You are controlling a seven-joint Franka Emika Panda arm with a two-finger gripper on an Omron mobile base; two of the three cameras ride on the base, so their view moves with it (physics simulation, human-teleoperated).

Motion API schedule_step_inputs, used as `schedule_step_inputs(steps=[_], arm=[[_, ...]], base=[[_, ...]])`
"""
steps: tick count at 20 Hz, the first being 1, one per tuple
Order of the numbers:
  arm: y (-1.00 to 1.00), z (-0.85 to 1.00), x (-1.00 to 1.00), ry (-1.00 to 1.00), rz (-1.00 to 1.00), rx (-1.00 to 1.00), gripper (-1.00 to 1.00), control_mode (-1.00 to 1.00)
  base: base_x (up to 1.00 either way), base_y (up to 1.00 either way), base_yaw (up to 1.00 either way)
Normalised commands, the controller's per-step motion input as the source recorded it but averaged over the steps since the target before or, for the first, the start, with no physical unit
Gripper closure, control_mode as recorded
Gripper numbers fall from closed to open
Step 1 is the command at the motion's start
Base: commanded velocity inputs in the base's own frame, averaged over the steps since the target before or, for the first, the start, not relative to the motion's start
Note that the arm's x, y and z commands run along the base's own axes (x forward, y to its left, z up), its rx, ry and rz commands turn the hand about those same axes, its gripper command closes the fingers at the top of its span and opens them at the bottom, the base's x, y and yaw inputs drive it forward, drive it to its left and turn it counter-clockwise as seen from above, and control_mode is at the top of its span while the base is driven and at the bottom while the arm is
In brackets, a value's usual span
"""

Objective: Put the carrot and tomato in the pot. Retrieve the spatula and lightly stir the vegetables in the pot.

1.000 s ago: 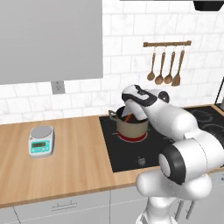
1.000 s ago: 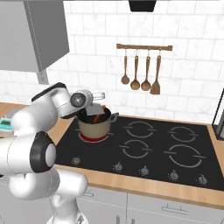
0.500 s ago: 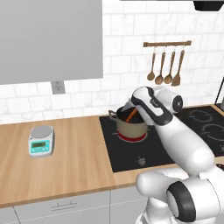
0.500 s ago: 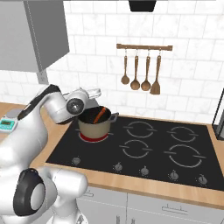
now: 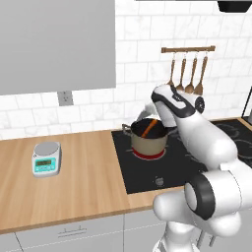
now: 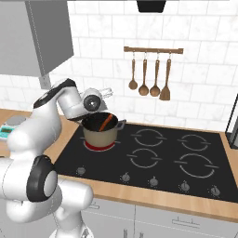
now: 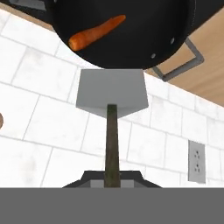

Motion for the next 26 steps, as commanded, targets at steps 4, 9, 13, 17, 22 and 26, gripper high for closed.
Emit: schedule_step_inputs(steps=[4, 9, 13, 17, 22, 26], arm=[[-0.06, -0.45, 0.01, 0.12, 0.0, -0.01, 1.0, -1.0], [-0.03, -0.53, 0.0, 0.1, 0.0, -0.02, 1.0, -1.0], [0.0, -0.32, -0.03, 0.06, 0.0, -0.02, 1.0, -1.0], [0.0, 0.15, -0.81, -0.01, 0.0, 0.0, 1.0, -1.0], [0.0, 0.32, -0.12, -0.04, -0.07, 0.0, 1.0, -1.0], [0.0, 0.1, 0.62, 0.03, -0.1, 0.0, 1.0, -1.0]], base=[[0.0, 0.0, 0.0], [0.0, 0.0, 0.0], [0.0, 0.0, 0.0], [0.0, 0.0, 0.0], [0.0, 0.0, 0.0], [0.0, 0.0, 0.0]])
